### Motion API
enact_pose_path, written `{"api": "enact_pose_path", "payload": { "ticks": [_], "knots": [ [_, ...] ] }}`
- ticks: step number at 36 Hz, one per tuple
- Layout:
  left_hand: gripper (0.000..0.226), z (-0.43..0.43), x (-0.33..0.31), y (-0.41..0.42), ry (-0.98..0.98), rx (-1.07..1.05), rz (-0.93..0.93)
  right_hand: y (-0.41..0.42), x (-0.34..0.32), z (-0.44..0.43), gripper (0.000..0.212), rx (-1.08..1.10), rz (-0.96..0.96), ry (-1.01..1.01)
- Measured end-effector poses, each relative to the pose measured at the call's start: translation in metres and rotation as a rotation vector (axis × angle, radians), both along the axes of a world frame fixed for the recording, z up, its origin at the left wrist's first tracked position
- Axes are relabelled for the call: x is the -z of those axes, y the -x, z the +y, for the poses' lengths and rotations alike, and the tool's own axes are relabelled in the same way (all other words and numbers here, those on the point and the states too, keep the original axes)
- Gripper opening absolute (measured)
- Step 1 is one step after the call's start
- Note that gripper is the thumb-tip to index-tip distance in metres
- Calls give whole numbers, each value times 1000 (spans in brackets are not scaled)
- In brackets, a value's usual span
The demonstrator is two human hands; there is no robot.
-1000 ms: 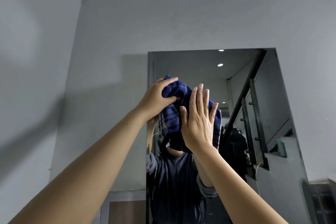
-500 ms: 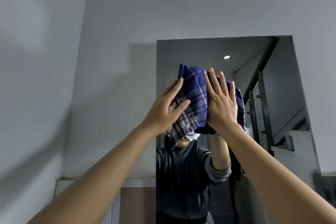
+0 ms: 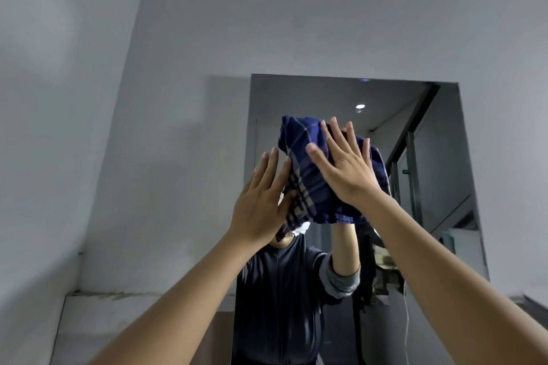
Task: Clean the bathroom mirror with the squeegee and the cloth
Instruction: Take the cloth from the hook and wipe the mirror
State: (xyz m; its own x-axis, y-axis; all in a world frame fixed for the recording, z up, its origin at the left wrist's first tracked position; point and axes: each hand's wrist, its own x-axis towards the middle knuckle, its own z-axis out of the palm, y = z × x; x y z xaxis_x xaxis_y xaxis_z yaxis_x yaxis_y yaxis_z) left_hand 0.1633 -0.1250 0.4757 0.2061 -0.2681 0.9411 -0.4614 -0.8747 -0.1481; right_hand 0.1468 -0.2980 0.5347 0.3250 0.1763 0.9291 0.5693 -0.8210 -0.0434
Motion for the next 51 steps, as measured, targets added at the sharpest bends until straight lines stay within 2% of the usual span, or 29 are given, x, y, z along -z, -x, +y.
{"api": "enact_pose_path", "payload": {
  "ticks": [2,7,15,20,25,31,40,44,51],
  "knots": [
    [58,-1,2,-1,6,-22,-13,-2,2,6,75,96,-15,-10],
    [55,1,14,2,39,-33,-6,-11,2,15,72,234,-109,-65],
    [59,7,29,-3,21,-40,-29,-19,-46,23,73,271,-139,-327],
    [62,8,33,-6,11,-63,-79,-20,-67,46,76,239,-224,-366],
    [61,8,38,-8,18,-93,-98,-20,-75,72,68,238,-305,-276],
    [60,6,44,-9,42,-99,-99,-21,-76,90,61,249,-376,-14],
    [63,6,44,-9,28,-125,-73,-19,-87,44,60,280,-369,259],
    [63,7,43,-8,20,-138,-49,-18,-90,2,59,287,-353,157],
    [64,6,45,-10,47,-137,-52,-22,-85,-91,60,330,-240,-212]
  ]
}}
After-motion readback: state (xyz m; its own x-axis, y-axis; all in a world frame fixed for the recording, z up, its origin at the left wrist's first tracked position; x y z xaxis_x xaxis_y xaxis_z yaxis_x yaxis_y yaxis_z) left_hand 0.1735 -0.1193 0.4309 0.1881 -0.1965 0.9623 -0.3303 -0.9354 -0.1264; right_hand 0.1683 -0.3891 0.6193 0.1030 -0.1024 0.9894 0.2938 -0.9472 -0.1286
